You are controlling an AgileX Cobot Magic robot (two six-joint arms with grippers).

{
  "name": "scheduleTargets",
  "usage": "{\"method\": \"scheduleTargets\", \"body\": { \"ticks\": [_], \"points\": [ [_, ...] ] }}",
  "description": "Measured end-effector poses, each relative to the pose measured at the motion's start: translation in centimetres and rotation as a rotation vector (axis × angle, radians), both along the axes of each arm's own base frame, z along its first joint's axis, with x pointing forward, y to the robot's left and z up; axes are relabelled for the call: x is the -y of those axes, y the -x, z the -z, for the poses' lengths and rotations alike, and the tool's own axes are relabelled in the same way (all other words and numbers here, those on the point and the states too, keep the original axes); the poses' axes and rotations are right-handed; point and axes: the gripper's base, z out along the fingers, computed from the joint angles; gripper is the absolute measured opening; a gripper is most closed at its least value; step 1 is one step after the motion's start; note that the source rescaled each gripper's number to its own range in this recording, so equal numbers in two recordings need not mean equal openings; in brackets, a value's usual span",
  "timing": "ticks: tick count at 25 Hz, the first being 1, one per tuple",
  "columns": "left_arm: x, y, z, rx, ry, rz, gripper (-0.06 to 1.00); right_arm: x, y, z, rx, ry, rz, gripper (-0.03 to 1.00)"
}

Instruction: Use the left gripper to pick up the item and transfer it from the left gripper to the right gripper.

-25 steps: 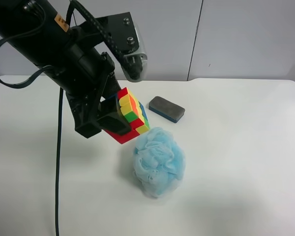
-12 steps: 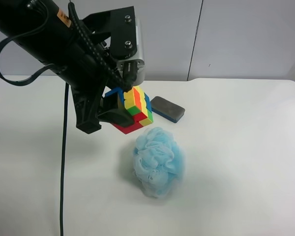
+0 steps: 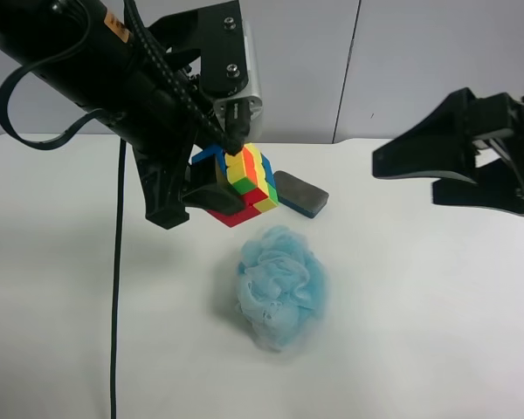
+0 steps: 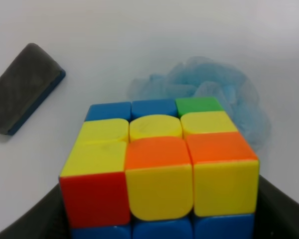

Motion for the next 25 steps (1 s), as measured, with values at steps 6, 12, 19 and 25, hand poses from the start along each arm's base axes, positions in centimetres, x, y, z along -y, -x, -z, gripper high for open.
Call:
{"method": "scheduleTargets", "body": {
  "ticks": [6,12,19,25],
  "points": [
    [0.0,0.0,0.0,0.003,0.003,-0.001,0.00,-2.6,-3.1,1.8,-0.081,-0.209,-0.114,1.00],
    [0.0,0.0,0.0,0.006,0.001,0.002,0.00,-4.6,-4.4,3.2,-0.153,-0.354,-0.187,1.00],
    [0.0,0.0,0.0,0.018,-0.006,0.020,0.00,-5.3,-5.0,4.1,-0.212,-0.407,-0.212,1.00],
    [-0.1,0.2,0.2,0.014,-0.038,0.065,0.00,-5.4,-5.1,4.3,-0.219,-0.407,-0.210,1.00]
  ]
}}
